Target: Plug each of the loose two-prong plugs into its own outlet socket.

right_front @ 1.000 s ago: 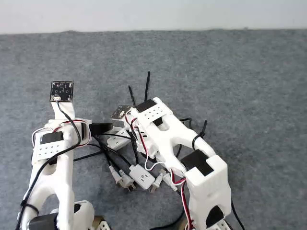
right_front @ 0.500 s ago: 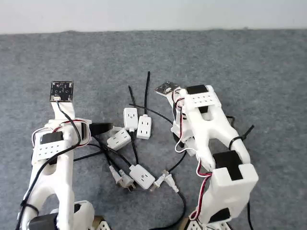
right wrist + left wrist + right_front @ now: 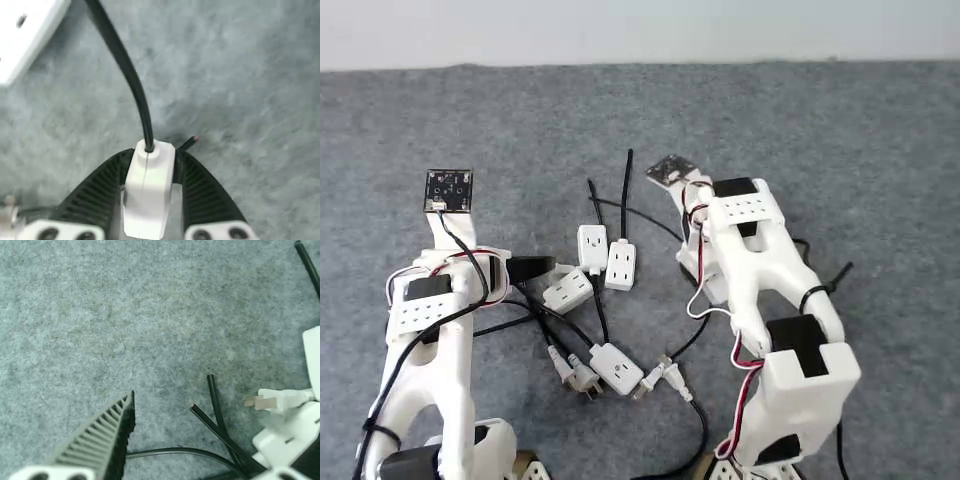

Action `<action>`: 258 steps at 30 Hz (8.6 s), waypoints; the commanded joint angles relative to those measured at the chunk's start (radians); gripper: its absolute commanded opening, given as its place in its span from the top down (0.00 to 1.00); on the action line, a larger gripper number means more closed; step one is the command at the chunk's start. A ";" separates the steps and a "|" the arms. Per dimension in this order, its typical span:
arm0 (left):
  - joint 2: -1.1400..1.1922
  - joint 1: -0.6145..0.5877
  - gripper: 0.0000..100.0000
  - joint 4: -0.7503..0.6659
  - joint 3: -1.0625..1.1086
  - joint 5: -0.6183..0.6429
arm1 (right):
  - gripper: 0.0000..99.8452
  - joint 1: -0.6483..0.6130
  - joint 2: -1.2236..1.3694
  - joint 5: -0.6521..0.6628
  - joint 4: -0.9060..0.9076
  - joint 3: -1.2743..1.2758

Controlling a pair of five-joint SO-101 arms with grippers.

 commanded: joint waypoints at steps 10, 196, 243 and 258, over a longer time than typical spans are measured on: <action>-0.006 0.002 0.48 -0.014 -0.024 0.006 | 0.98 0.018 -0.062 -0.097 -0.025 -0.014; 0.000 0.002 0.48 -0.048 -0.007 0.003 | 0.83 -0.139 0.013 0.532 0.302 0.043; 0.000 0.002 0.48 -0.049 -0.007 0.002 | 0.83 -0.114 0.157 0.687 0.295 0.132; 0.000 0.002 0.48 -0.049 -0.007 0.002 | 0.83 -0.116 0.159 0.626 0.292 0.206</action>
